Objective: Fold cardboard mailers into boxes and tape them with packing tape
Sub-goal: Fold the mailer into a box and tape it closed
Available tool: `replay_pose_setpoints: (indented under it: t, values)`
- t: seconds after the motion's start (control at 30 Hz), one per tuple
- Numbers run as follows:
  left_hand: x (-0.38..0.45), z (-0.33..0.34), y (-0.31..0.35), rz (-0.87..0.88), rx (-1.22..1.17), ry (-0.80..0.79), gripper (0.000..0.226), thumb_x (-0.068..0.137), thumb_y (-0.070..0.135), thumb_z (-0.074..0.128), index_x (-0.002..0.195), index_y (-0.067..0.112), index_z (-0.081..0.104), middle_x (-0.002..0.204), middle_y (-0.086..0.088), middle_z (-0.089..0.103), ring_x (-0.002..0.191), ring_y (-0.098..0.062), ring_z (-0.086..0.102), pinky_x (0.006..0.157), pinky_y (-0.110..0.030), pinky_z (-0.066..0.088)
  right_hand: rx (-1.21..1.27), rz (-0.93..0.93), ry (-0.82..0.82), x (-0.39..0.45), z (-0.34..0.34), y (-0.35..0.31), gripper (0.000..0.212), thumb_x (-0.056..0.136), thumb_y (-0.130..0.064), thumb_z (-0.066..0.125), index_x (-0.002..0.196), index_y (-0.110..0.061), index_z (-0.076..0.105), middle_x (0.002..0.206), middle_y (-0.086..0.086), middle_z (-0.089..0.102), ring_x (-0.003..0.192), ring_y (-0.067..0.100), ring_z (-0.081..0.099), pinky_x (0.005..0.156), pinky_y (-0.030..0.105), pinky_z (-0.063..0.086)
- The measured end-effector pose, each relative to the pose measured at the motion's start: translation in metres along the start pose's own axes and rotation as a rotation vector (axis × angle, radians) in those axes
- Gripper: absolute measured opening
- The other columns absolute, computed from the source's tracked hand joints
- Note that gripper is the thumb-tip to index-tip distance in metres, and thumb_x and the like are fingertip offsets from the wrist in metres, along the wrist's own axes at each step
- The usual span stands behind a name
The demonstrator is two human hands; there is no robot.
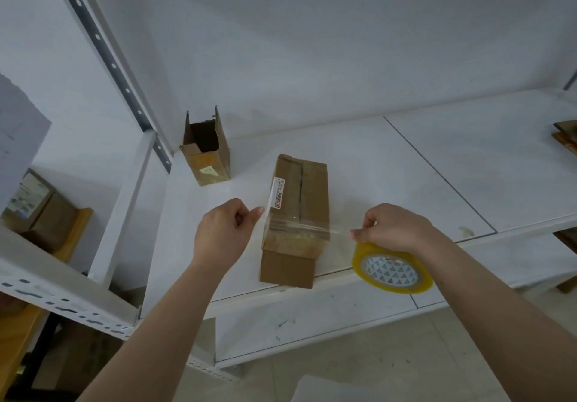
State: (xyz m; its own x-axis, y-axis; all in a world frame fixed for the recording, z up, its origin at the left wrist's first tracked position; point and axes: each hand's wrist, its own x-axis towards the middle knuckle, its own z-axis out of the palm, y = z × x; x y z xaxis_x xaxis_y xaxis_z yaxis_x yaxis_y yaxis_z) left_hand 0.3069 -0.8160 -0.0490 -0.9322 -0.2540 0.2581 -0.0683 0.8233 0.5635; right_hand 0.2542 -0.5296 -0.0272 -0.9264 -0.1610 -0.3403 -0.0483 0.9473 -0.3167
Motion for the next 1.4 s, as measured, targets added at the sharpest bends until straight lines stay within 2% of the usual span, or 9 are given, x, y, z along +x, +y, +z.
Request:
replay_pose_setpoints:
  t: [0.1, 0.3, 0.57, 0.8, 0.97, 1.07, 1.2, 1.3, 1.4]
  values:
    - [-0.001, 0.010, -0.008, -0.062, -0.011, -0.062, 0.039, 0.092, 0.050, 0.054, 0.066, 0.022, 0.049, 0.063, 0.001, 0.060, 0.063, -0.015, 0.056, 0.056, -0.029, 0.042, -0.072, 0.019, -0.019, 0.004, 0.007, -0.005, 0.037, 0.082, -0.064, 0.057, 0.084, -0.028, 0.062, 0.084, -0.008, 0.063, 0.079, 0.012, 0.059, 0.067, 0.031, 0.042]
    - [-0.010, 0.031, -0.022, -0.193, -0.140, -0.142, 0.048, 0.092, 0.056, 0.049, 0.067, 0.015, 0.052, 0.060, 0.001, 0.054, 0.060, -0.017, 0.051, 0.056, -0.031, 0.040, -0.178, 0.014, -0.014, 0.008, 0.018, -0.015, 0.040, 0.082, -0.063, 0.054, 0.088, -0.024, 0.062, 0.085, -0.006, 0.063, 0.081, 0.016, 0.060, 0.064, 0.029, 0.039]
    - [-0.018, 0.040, -0.029, -0.311, -0.330, -0.187, 0.053, 0.092, 0.057, 0.048, 0.067, 0.010, 0.053, 0.062, -0.004, 0.056, 0.060, -0.020, 0.051, 0.061, -0.037, 0.045, -0.415, -0.009, 0.004, 0.016, 0.033, -0.043, 0.035, 0.086, -0.052, 0.054, 0.068, -0.024, 0.042, 0.074, -0.005, 0.052, 0.061, 0.013, 0.045, 0.050, 0.026, 0.028]
    - [-0.020, 0.040, -0.038, -0.295, -0.095, -0.240, 0.059, 0.094, 0.063, 0.029, 0.072, 0.013, 0.053, 0.069, -0.005, 0.062, 0.070, -0.022, 0.059, 0.069, -0.039, 0.049, -0.420, -0.021, -0.003, 0.019, 0.035, -0.053, 0.040, 0.086, -0.058, 0.052, 0.068, -0.024, 0.042, 0.073, -0.005, 0.052, 0.061, 0.013, 0.046, 0.050, 0.026, 0.029]
    - [-0.024, 0.046, -0.037, -0.301, 0.016, -0.244, 0.050, 0.097, 0.060, 0.019, 0.076, 0.023, 0.045, 0.074, 0.001, 0.058, 0.077, -0.021, 0.059, 0.072, -0.037, 0.048, -0.408, -0.025, 0.021, 0.016, 0.036, -0.058, 0.043, 0.087, -0.059, 0.052, 0.067, -0.023, 0.040, 0.071, -0.005, 0.051, 0.060, 0.013, 0.045, 0.052, 0.026, 0.032]
    - [-0.026, 0.052, -0.037, -0.389, -0.032, -0.241, 0.044, 0.098, 0.058, 0.025, 0.087, 0.018, 0.043, 0.081, 0.001, 0.057, 0.088, -0.028, 0.061, 0.077, -0.038, 0.046, -0.400, -0.033, 0.033, 0.015, 0.038, -0.061, 0.040, 0.086, -0.056, 0.054, 0.067, -0.023, 0.042, 0.073, -0.005, 0.053, 0.061, 0.013, 0.045, 0.051, 0.026, 0.030]
    - [-0.032, 0.060, -0.042, -0.449, -0.082, -0.250, 0.035, 0.100, 0.046, 0.036, 0.099, 0.012, 0.043, 0.076, -0.003, 0.058, 0.088, -0.033, 0.064, 0.073, -0.035, 0.043, -0.404, -0.054, 0.073, 0.011, 0.043, -0.066, 0.034, 0.086, -0.047, 0.056, 0.067, -0.023, 0.043, 0.071, -0.005, 0.055, 0.060, 0.013, 0.047, 0.050, 0.025, 0.029]
    - [-0.028, 0.049, -0.045, -0.365, -0.068, -0.202, 0.026, 0.097, 0.041, 0.050, 0.099, 0.016, 0.047, 0.079, 0.004, 0.057, 0.084, -0.025, 0.059, 0.072, -0.035, 0.045, -0.382, -0.051, 0.091, 0.010, 0.042, -0.065, 0.036, 0.087, -0.050, 0.055, 0.067, -0.023, 0.042, 0.071, -0.006, 0.053, 0.064, 0.015, 0.050, 0.052, 0.026, 0.031]
    - [-0.015, 0.023, -0.038, -0.309, -0.093, -0.100, 0.022, 0.093, 0.037, 0.060, 0.100, 0.020, 0.048, 0.077, 0.006, 0.060, 0.077, -0.016, 0.058, 0.062, -0.029, 0.040, -0.351, -0.046, 0.078, 0.010, 0.040, -0.061, 0.036, 0.086, -0.056, 0.053, 0.074, -0.023, 0.045, 0.074, -0.007, 0.050, 0.075, 0.018, 0.053, 0.057, 0.027, 0.035]
